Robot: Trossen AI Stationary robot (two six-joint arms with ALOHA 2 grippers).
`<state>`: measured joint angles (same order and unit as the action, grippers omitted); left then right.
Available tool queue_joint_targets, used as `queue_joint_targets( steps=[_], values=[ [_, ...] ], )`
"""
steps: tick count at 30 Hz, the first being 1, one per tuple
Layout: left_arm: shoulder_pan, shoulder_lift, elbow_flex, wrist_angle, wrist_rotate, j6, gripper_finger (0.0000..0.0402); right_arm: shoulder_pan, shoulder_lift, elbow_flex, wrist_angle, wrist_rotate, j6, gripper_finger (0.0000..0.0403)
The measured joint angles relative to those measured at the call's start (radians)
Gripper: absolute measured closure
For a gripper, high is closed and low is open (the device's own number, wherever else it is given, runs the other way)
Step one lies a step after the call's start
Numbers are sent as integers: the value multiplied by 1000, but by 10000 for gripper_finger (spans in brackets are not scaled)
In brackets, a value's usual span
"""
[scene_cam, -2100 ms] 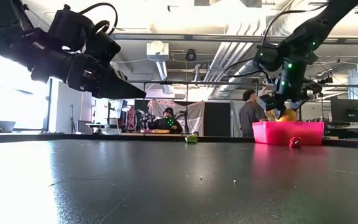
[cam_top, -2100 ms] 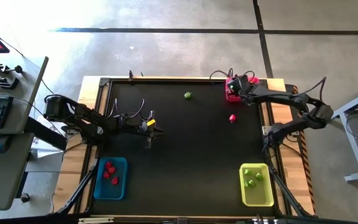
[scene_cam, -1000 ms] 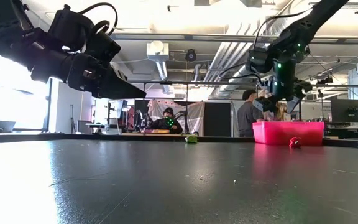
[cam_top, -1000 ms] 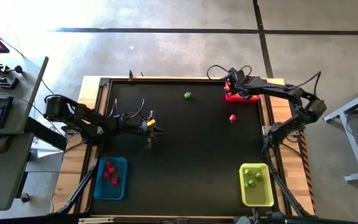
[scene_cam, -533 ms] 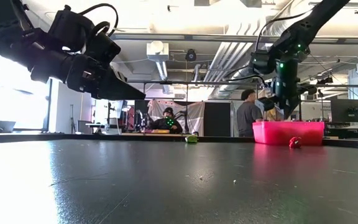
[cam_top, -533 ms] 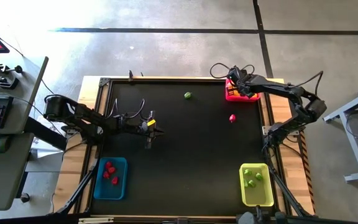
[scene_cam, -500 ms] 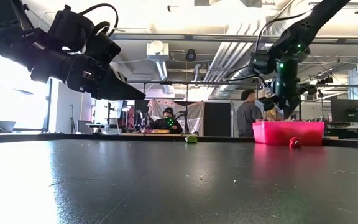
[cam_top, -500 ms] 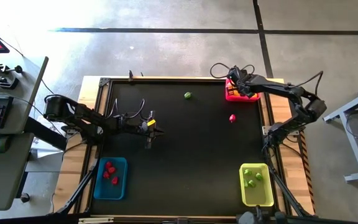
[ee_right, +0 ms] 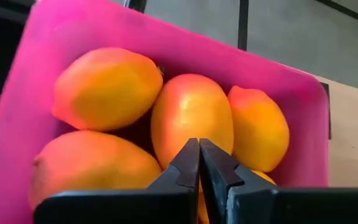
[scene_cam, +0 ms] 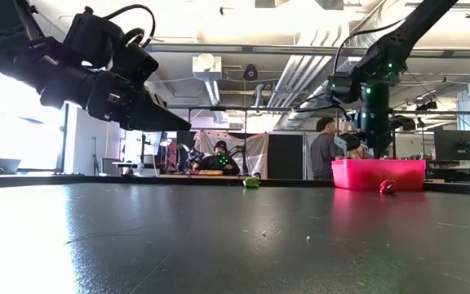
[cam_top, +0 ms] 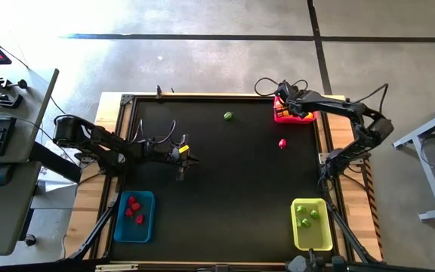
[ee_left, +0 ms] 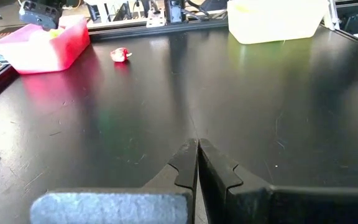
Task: Sort produce into baskets
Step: Put the lemon into the red bin, then put the red chilli pepper into the blue bin
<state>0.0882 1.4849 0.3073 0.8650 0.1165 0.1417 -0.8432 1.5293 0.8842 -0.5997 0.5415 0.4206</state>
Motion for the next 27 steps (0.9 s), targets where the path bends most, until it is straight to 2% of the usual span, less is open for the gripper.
queue_joint_targets(
  steps=[6,13,17,21,24,27],
  values=[
    [0,0,0,0,0,1,401,81,-85,18,-69,23,-11,402],
    [0,0,0,0,0,1,401,349,-236,8,-167,-11,89,403],
    [0,0,0,0,0,-8,401,521,-277,-62,-172,-14,265,403],
    [0,0,0,0,0,-10,401,666,-280,-152,-174,1,520,402],
    [0,0,0,0,0,-10,401,746,-263,-210,-166,15,668,396],
    [0,0,0,0,0,-10,401,798,-239,-238,-156,42,764,373]
  ],
)
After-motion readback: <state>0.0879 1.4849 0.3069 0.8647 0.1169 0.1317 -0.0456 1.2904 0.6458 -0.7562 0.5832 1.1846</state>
